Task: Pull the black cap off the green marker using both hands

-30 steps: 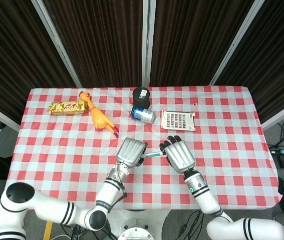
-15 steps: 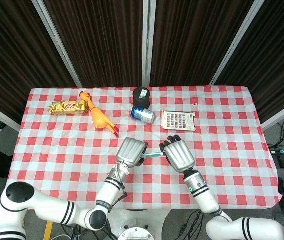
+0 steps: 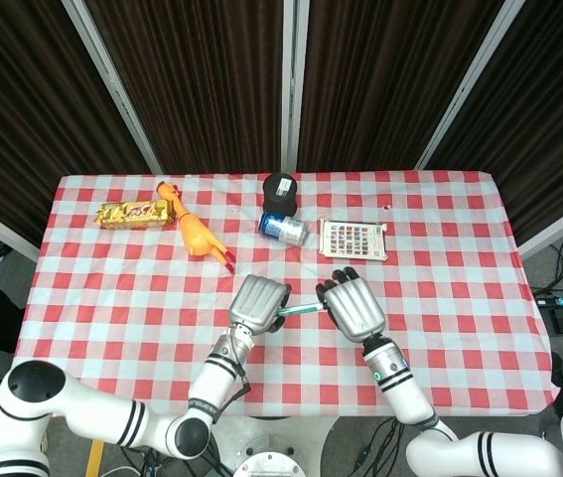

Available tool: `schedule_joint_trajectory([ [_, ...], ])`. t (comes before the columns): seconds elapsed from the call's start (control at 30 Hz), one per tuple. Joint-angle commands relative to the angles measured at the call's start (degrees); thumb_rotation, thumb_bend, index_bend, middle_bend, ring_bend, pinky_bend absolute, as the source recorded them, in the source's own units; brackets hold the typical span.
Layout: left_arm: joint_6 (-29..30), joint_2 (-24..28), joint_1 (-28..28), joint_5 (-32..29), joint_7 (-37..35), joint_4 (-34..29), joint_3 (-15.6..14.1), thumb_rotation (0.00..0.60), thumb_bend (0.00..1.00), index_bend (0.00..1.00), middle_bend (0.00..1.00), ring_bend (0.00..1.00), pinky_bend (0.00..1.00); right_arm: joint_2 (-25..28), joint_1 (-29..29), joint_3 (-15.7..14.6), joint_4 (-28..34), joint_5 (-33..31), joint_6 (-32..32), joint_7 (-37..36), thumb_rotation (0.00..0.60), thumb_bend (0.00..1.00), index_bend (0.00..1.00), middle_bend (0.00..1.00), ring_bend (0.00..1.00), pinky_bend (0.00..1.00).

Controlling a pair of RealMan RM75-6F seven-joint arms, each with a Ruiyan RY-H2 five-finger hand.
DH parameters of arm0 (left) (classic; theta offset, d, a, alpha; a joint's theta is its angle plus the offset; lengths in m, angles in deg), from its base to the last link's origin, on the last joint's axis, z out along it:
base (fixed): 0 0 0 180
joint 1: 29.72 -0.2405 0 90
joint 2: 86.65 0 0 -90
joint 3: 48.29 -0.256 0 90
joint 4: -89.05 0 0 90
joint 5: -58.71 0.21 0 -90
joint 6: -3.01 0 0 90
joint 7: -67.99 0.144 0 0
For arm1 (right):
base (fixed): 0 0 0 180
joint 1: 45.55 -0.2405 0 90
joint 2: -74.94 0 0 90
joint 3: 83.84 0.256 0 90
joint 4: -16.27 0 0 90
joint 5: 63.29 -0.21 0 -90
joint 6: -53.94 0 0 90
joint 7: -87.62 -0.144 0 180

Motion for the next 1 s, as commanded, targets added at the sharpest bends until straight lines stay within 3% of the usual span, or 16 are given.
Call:
schedule_joint_trajectory([
  [0.03,0.0,0.1,0.1,0.0,-0.2,-0.1,0.1,0.6,0.41,0.6,0.62,0.93,0.86,-0.2,0.0,0.0,-0.1,0.0,-0.2,0.1,0.6,0.24,0.64,0.59,0.33,0.3],
  [0.23,-0.1,0.6,0.0,-0.3,-0.4,-0.2,-0.2,0.6,0.41,0.6,0.62,0.93,0.86,-0.5,0.3,0.1,-0.7,0.3,-0.9,-0.4,0.6,0.27,0.71,0.64,0.37,0.31],
  [0.5,0.3,3.5,-2.7,1.5,-3.6,-0.9,-2.2,0.6,0.41,0.6,0.62,0.94,0.86,1.0,1.7,0.1,-1.6,1.5,-2.3,-3.6,0.6,0.28,0.73,0.65,0.37,0.32],
  [0.83,-5.5,6.8,-8.9,14.5,-15.9,5.5,-10.8,0.6,0.41,0.6,0.62,0.94,0.86,0.9,3.9,-1.7,-7.1,2.4,-1.3,-11.2,0.6,0.27,0.74,0.65,0.37,0.31],
  [1.0,-7.6,5.8,-9.7,16.0,-17.9,8.9,-11.3,0.6,0.41,0.6,0.62,0.94,0.86,-1.0,4.2,-1.9,-11.6,3.7,-0.2,-16.7,0.6,0.26,0.73,0.64,0.37,0.31],
])
